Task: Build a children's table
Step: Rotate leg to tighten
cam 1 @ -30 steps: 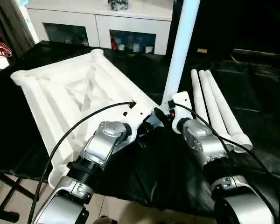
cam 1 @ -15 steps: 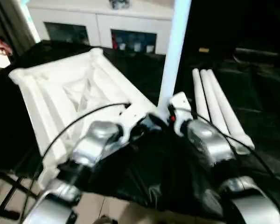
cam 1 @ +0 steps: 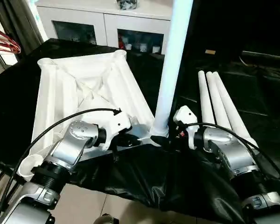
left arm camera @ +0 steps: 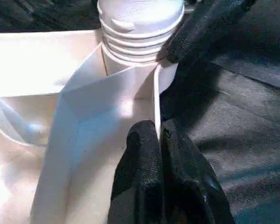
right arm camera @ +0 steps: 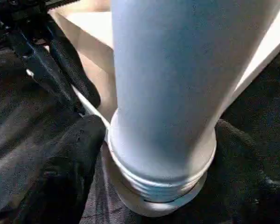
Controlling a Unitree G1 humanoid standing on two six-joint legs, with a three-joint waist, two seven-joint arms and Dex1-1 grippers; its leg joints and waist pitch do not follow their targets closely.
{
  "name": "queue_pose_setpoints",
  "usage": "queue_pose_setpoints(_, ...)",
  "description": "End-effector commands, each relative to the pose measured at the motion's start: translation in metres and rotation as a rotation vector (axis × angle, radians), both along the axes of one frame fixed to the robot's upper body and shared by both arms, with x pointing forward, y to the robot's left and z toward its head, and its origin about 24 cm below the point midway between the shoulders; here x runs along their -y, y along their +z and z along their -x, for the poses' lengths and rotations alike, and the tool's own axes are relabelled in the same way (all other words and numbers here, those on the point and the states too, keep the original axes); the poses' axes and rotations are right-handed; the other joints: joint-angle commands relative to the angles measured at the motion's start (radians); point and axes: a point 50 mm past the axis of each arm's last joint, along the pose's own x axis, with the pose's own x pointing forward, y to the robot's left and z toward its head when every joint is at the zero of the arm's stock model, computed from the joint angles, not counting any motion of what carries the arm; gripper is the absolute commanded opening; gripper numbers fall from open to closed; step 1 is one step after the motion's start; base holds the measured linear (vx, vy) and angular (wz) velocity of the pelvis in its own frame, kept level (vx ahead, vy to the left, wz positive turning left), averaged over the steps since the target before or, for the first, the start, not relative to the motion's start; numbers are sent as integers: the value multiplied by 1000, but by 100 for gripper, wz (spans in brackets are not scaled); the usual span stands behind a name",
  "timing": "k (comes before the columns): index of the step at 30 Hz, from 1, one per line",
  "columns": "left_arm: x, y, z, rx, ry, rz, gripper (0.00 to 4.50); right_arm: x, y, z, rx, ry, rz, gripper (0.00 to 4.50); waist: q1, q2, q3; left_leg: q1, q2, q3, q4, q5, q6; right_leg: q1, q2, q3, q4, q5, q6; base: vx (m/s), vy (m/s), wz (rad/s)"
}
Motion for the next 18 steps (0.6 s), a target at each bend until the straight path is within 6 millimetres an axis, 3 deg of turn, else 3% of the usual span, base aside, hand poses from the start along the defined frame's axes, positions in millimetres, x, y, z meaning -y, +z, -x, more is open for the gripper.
queue_pose_setpoints(1, 12, 15, 1, 66, -84, 39, 0, -6, 3, 3, 0, 45, -13, 324, -2, 0, -82, 25, 63, -25, -69, -184, 35, 48, -99, 58, -77, -246, -196, 0, 0, 0)
queue_pose_setpoints(5, 11, 15, 1, 63, -91, 40, 0, -8, 4, 4, -4, 53, -11, 289, -2, -1, -83, 23, 63, -25, -69, -175, 37, 49, -98, 57, -75, -234, -198, 0, 0, 0)
queue_pose_setpoints(13, 13, 14, 2, 56, -95, 45, 0, -11, 2, 6, -9, 59, -10, 276, -2, -1, -83, 24, 63, -25, -69, -178, 34, 49, -98, 57, -75, -241, -197, 0, 0, 0)
queue_pose_setpoints(18, 28, 13, -7, 78, 32, 72, 0, -18, -7, 0, -1, -89, -20, 276, -4, -4, -81, 25, 63, -25, -70, -179, 25, 47, -99, 57, -77, -249, -199, 0, 0, 0)
